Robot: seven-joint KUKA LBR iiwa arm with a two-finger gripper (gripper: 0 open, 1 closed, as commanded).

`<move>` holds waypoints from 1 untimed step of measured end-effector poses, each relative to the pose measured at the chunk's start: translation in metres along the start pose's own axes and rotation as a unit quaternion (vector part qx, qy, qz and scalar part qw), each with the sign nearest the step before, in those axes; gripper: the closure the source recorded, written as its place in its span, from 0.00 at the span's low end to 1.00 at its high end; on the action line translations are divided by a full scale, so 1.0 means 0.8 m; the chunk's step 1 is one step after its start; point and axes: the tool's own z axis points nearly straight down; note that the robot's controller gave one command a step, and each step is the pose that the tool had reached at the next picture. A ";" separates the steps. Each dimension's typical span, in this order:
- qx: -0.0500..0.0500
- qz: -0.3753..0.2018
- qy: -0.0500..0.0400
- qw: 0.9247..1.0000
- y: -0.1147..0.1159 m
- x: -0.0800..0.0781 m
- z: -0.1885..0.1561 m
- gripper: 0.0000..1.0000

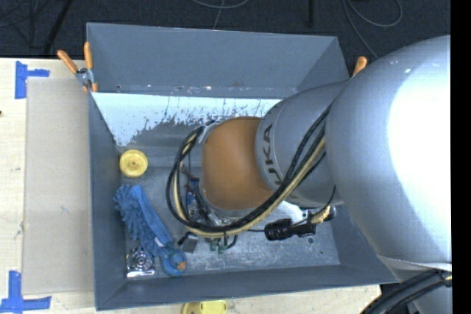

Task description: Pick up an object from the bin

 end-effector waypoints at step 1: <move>0.000 0.000 0.000 1.000 0.000 0.000 0.000 0.00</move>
Offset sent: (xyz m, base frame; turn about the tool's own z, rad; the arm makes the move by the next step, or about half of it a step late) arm 0.0000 0.0000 0.0000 0.0000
